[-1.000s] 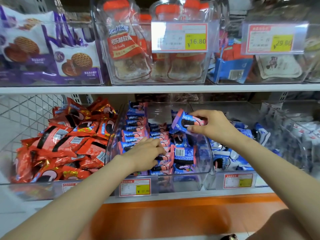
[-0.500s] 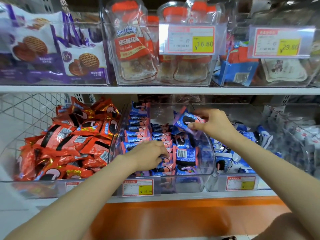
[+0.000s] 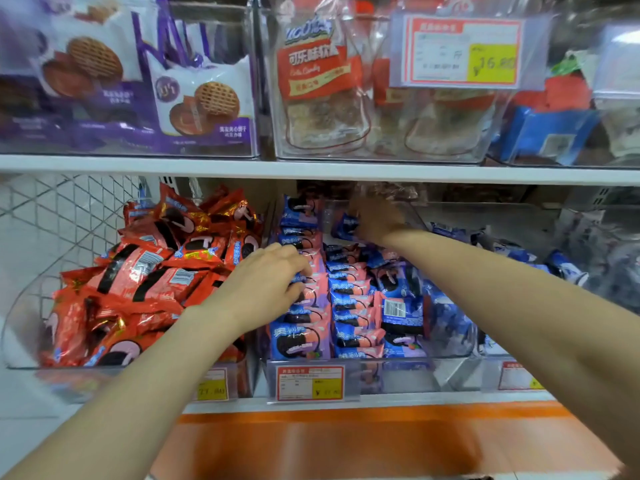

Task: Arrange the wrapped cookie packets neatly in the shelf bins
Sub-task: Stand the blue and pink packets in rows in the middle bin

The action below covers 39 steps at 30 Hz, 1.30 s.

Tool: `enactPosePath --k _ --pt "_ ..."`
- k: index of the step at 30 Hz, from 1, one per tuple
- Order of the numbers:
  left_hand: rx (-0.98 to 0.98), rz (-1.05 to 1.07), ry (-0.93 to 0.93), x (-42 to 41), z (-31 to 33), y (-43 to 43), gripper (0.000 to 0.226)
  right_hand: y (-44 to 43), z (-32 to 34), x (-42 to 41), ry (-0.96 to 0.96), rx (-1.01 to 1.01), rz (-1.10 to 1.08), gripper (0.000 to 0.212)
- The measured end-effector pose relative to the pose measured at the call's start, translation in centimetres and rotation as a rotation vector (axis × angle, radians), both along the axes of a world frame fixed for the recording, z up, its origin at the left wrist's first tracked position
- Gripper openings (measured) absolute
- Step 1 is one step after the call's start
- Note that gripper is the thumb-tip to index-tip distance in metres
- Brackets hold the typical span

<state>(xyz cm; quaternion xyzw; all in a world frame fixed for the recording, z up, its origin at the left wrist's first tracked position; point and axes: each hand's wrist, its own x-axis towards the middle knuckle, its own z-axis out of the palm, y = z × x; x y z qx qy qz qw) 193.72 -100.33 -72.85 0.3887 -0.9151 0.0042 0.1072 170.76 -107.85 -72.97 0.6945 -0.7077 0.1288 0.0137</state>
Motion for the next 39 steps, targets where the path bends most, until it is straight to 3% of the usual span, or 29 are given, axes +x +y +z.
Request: enactPosePath --k 7,16,20,28,31,34,36,39 --pt "0.000 -0.043 0.007 0.4 -0.2 -0.4 0.030 -0.6 -1.1 0.1 0.004 -0.054 0.158 0.055" --pt "0.009 -0.068 0.008 0.5 -0.5 -0.3 0.028 -1.3 -2.5 0.2 0.194 -0.005 0.171 0.050" --pt "0.007 -0.070 0.002 0.4 -0.6 -0.3 0.027 -1.2 -2.9 -0.1 0.109 -0.075 0.147 0.058" --pt "0.017 -0.067 -0.004 0.2 -0.5 -0.3 0.027 -1.1 -2.8 -0.2 0.097 -0.082 0.140 0.050" --pt "0.021 -0.059 0.004 0.2 -0.3 -0.3 0.027 -1.3 -1.4 0.8 -0.226 -0.285 0.007 0.030" --pt "0.023 -0.058 0.008 0.1 -0.4 -0.2 0.026 -1.9 0.2 3.3 -0.581 -0.227 -0.023 0.032" --pt "0.028 -0.058 0.009 0.0 -0.4 -0.1 0.026 -2.8 0.4 4.8 -0.632 -0.132 -0.045 0.045" --pt "0.030 -0.055 0.011 0.0 -0.4 -0.2 0.026 -3.9 -0.1 6.4 -0.540 -0.058 -0.113 0.056"
